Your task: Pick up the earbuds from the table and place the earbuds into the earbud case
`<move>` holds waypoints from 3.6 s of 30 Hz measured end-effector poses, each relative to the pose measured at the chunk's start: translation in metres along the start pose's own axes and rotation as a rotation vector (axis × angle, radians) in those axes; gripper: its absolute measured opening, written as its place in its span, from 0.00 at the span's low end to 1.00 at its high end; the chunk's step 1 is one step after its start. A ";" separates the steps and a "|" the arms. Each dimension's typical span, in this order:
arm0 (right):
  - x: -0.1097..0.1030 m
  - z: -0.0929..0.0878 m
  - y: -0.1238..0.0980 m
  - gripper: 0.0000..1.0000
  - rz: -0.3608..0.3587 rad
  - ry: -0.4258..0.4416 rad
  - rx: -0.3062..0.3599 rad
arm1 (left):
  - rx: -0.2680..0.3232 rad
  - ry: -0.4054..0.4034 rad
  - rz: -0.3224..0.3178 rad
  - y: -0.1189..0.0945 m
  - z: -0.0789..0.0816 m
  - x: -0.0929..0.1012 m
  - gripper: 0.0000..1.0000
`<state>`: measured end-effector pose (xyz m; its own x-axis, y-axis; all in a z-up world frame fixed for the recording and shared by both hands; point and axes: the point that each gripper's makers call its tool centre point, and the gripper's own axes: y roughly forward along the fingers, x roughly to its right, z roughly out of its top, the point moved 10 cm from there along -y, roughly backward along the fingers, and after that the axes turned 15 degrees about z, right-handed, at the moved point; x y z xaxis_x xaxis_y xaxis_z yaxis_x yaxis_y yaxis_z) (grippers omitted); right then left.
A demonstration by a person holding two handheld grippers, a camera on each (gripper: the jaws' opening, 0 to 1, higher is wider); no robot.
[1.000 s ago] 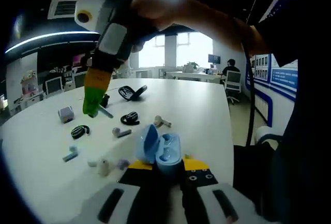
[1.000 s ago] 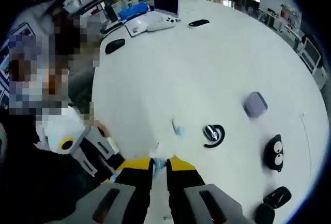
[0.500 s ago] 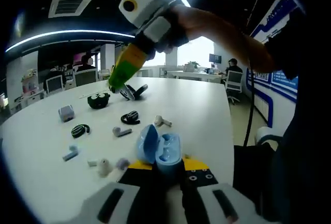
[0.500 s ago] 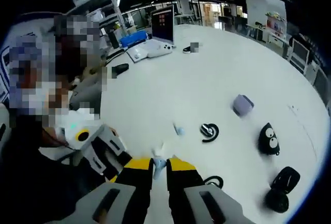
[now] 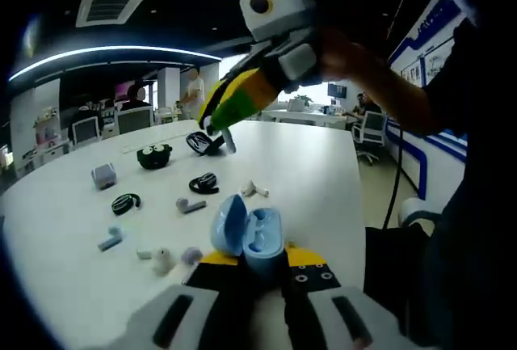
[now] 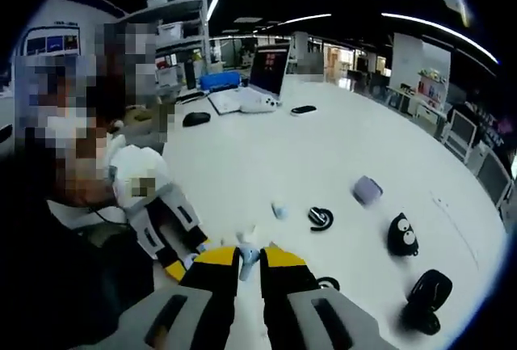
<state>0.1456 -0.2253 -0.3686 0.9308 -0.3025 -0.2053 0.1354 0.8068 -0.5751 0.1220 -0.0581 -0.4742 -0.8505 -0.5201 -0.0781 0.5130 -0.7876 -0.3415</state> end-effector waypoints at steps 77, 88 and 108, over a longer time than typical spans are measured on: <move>-0.047 -0.113 0.008 0.10 -0.627 0.050 0.378 | -0.004 0.000 0.001 0.004 0.002 0.006 0.19; -0.053 -0.140 -0.004 0.10 -0.690 0.191 0.491 | -0.001 -0.002 0.000 0.004 0.002 0.006 0.19; -0.055 -0.149 -0.009 0.10 -0.740 0.052 0.533 | 0.003 -0.004 -0.009 0.006 0.003 0.007 0.19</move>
<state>0.0423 -0.2920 -0.4701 0.5292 -0.8481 0.0274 0.8426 0.5214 -0.1346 0.1197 -0.0673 -0.4739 -0.8548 -0.5141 -0.0711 0.5055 -0.7935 -0.3389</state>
